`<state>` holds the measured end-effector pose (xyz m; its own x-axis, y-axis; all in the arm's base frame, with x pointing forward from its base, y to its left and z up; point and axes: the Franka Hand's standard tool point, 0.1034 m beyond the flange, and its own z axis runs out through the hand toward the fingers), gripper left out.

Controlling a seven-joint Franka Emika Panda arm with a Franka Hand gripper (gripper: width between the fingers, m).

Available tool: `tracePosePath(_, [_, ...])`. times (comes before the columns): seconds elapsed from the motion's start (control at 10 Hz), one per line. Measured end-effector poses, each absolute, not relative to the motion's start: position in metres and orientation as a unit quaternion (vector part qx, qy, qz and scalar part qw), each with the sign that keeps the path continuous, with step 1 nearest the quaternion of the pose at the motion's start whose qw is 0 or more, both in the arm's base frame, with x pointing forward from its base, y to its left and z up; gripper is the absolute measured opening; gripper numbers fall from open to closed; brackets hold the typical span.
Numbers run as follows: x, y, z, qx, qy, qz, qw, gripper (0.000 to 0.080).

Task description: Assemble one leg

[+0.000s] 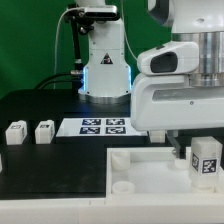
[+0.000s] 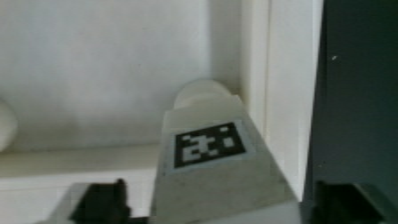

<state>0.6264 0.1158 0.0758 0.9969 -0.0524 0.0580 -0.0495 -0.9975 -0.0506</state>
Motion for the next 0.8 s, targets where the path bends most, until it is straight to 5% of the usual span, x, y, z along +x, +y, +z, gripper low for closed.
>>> tracePosePath(0.1, [0.6264, 0.1155, 0.0757, -0.999, 0.024, -0.030, 0.024, 0.0351])
tracePosePath(0.3, [0.6263, 0.1156, 0.0756, -0.995, 0.087, -0.028, 0.027, 0.0289])
tracePosePath(0.8, [0.6277, 0.1103, 0.0744, -0.863, 0.503, -0.004, 0.042, 0.0289])
